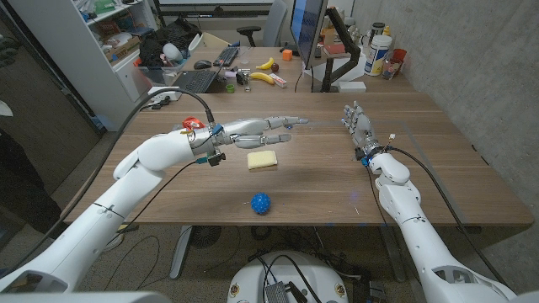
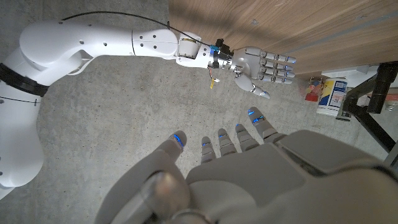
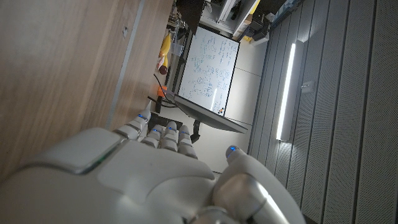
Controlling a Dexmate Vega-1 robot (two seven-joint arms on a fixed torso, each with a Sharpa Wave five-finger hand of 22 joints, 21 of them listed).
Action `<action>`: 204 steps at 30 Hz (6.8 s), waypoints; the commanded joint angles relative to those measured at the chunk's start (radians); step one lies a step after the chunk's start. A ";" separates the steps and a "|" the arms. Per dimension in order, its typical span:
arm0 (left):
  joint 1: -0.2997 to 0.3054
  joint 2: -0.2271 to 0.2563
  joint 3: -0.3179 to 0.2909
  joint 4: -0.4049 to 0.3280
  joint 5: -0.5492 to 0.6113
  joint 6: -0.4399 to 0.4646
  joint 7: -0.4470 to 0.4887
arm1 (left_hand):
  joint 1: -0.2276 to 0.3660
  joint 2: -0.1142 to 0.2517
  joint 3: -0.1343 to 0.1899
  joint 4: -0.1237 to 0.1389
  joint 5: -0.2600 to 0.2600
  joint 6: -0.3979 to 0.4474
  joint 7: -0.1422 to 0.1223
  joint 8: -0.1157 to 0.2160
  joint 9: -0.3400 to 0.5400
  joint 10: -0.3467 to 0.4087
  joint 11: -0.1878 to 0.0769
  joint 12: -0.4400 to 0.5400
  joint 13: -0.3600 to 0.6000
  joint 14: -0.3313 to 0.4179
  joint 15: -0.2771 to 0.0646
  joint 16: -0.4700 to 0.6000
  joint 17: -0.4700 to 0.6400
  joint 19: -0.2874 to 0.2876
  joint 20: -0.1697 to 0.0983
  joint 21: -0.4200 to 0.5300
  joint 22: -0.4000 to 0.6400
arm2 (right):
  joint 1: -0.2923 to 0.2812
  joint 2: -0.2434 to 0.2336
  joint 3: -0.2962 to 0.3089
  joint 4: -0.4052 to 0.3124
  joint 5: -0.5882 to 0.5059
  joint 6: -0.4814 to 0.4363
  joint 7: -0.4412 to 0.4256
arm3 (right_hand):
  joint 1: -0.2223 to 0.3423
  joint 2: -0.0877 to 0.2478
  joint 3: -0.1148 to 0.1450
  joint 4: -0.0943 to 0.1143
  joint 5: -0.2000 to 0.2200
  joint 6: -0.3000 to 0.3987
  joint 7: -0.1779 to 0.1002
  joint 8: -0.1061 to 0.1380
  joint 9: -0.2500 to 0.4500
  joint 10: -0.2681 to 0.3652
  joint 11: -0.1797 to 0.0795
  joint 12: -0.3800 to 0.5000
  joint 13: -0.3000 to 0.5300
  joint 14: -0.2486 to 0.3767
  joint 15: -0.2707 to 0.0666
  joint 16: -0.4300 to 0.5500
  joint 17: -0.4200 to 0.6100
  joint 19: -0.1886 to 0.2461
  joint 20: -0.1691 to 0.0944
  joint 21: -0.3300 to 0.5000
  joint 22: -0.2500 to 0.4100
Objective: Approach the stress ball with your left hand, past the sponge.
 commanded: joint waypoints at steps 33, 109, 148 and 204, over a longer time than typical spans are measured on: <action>0.042 0.038 -0.004 -0.030 0.049 0.039 -0.004 | 0.023 0.031 0.023 0.014 -0.007 -0.011 -0.002 0.002 0.002 -0.022 0.001 -0.005 0.002 -0.026 -0.037 -0.002 0.005 -0.056 0.009 -0.008 0.007 | -0.001 0.002 -0.002 0.005 -0.002 0.000 -0.001 | -0.003 0.073 -0.006 -0.001 0.005 0.003 -0.005 0.003 0.003 -0.002 -0.007 0.001 0.005 -0.010 0.003 0.004 0.004 0.005 -0.037 -0.002 0.003; 0.117 0.141 -0.010 -0.139 0.117 0.187 -0.054 | 0.037 0.038 0.055 0.034 -0.016 -0.042 -0.002 0.000 0.005 -0.065 0.004 -0.005 0.003 -0.073 -0.030 -0.002 0.011 -0.106 0.020 -0.018 0.016 | -0.015 -0.003 -0.005 -0.004 0.001 0.001 0.005 | -0.002 0.076 -0.006 -0.001 0.005 0.002 -0.007 0.002 0.003 -0.003 -0.009 0.001 0.005 -0.009 0.001 0.004 0.004 0.007 -0.037 -0.006 0.004; 0.187 0.175 -0.051 -0.204 0.184 0.234 -0.043 | 0.047 0.066 0.091 0.047 -0.014 -0.062 -0.006 -0.001 0.006 -0.101 0.008 -0.007 0.004 -0.110 -0.015 0.000 0.019 -0.149 0.041 -0.027 0.019 | -0.025 -0.001 -0.009 -0.010 0.000 -0.001 0.009 | -0.003 0.076 -0.007 0.000 0.005 0.002 -0.008 0.003 0.003 -0.003 -0.010 0.001 0.005 -0.010 0.001 0.004 0.004 0.007 -0.038 -0.008 0.004; 0.210 0.209 -0.048 -0.205 0.201 0.265 -0.070 | 0.097 0.072 0.149 0.040 -0.021 -0.088 -0.035 0.001 0.009 -0.143 0.015 -0.004 0.005 -0.152 -0.007 0.007 0.020 -0.186 0.050 -0.025 0.026 | -0.020 0.005 -0.015 0.001 -0.003 0.002 -0.003 | -0.003 0.077 -0.007 0.000 0.005 0.002 -0.009 0.003 0.003 -0.002 -0.011 0.001 0.005 -0.009 0.002 0.004 0.004 0.007 -0.037 -0.010 0.004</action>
